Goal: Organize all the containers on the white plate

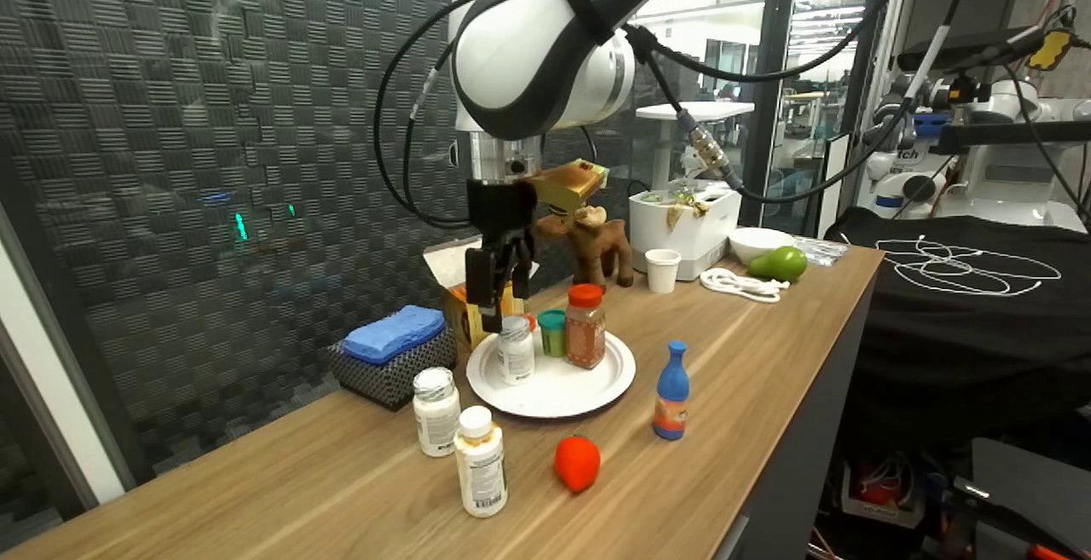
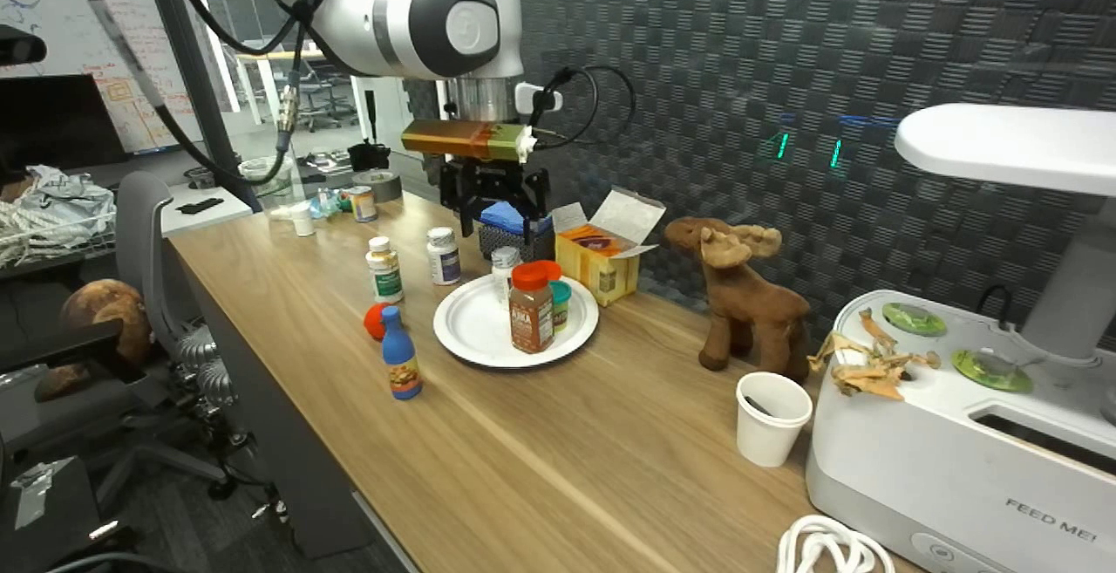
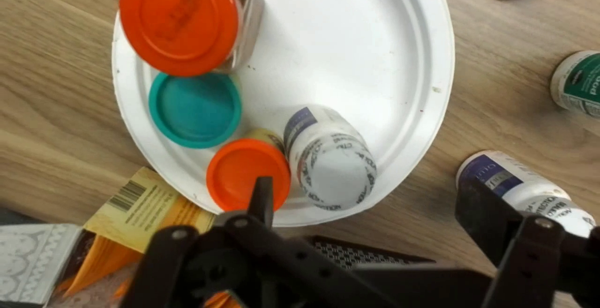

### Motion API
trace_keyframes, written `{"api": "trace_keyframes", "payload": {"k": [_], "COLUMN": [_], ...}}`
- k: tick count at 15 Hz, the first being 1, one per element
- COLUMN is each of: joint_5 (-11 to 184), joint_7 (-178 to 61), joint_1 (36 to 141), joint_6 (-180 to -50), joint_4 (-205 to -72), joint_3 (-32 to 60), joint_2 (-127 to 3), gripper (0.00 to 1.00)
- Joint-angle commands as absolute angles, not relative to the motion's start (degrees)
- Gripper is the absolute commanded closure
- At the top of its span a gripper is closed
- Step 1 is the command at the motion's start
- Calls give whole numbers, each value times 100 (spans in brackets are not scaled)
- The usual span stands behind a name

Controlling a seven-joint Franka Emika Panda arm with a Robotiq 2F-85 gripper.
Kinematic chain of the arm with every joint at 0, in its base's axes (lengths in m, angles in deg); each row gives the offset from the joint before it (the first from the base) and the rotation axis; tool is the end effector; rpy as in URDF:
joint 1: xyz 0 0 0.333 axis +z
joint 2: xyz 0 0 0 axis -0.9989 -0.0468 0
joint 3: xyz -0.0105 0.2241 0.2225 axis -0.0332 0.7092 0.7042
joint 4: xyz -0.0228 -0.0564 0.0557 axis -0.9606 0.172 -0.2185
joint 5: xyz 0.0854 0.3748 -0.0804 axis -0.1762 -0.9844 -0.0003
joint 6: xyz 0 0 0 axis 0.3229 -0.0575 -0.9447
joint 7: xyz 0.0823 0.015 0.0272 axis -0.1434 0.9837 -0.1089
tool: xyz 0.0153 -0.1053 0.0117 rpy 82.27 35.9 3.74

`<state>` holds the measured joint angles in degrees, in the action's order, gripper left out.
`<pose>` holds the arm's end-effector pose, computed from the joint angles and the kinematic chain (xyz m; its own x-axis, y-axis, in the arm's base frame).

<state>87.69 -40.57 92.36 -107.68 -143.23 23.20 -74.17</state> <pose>0.6649 0.1120 0.3066 0.8997 0.4362 0.0179 0.4358 -0.8998 0.0200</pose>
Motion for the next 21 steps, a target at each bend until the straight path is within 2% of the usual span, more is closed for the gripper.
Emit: {"api": "trace_keyframes", "payload": {"k": [1,15,21], "joint_5": [8855,8947,9660], "joint_7": [-4269,-4510,-4850], "joint_1": [9380,9934,10139], "joint_6": [-10782,-10723,-10991], "joint_4": [-14217,-14188,-14207], "joint_3": [2361,2529,2374], "joint_2": [-7268,-7378,-7553], "gripper": [0,0,0]}}
